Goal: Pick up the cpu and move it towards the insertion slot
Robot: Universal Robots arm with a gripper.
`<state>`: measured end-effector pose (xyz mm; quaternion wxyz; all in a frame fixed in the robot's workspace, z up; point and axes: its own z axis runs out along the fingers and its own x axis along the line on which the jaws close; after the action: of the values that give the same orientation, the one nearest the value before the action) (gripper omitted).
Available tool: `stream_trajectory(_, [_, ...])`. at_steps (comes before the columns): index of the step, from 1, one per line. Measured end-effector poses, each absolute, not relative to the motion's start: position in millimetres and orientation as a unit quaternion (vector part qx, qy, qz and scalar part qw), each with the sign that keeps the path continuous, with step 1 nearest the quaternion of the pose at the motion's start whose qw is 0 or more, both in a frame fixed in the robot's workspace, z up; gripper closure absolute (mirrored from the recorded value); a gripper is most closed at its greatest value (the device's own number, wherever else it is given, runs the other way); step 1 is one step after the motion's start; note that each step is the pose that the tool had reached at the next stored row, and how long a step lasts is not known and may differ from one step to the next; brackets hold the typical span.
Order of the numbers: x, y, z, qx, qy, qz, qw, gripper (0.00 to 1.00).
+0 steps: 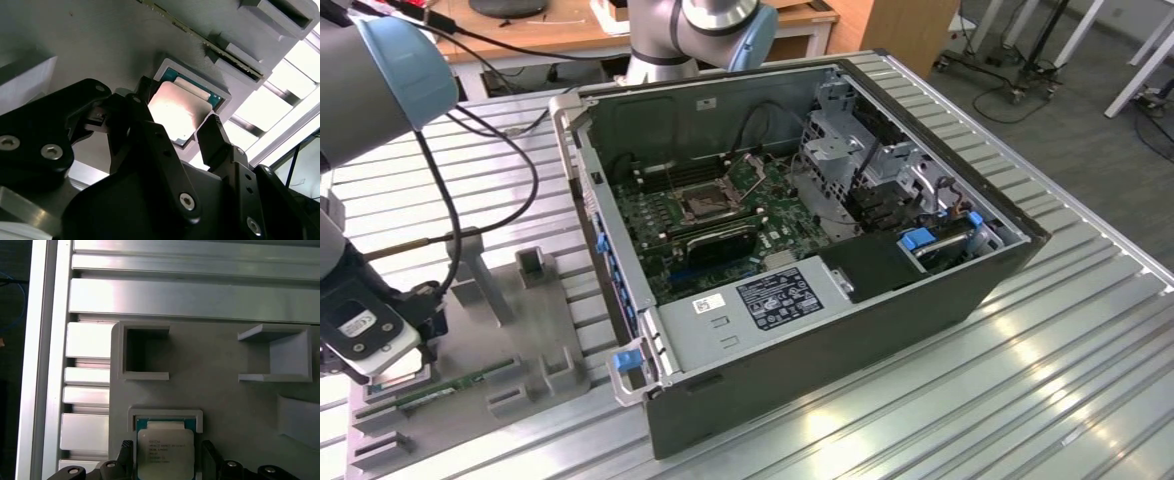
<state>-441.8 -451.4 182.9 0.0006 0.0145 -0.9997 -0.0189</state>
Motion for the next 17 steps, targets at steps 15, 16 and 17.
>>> stream_trajectory(15, [-442.7, -451.3, 182.6, 0.018, -1.000, -0.019, 0.001, 0.35])
stream_trajectory(16, [-442.7, -451.3, 182.6, 0.018, -1.000, -0.019, 0.001, 0.35])
stream_trajectory(17, [-442.7, -451.3, 182.6, 0.018, -1.000, -0.019, 0.001, 0.35])
